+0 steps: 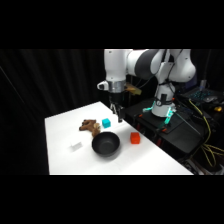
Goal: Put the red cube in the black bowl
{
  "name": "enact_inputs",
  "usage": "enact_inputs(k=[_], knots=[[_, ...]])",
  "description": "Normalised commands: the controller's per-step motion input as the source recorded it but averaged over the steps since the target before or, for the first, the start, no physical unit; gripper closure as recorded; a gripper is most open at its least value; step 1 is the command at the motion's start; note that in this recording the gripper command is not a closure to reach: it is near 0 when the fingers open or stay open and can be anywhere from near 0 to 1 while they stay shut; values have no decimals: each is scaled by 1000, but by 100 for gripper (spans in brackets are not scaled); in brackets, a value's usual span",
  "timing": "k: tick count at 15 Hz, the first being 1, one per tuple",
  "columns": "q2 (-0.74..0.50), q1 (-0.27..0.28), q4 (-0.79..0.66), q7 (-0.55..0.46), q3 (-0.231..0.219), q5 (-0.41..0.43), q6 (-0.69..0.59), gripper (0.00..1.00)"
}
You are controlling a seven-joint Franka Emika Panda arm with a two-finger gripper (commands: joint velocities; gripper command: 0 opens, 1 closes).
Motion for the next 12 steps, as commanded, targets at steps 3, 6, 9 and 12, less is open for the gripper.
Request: enact_inputs(k=[3, 6, 9, 12], knots=[[-422, 62, -490, 400, 130, 4, 281, 0], [-307, 35, -471, 314, 109, 76, 439, 0], [-112, 11, -402, 247, 89, 108, 529, 0], [252, -9, 1, 236, 96, 55, 450, 0]])
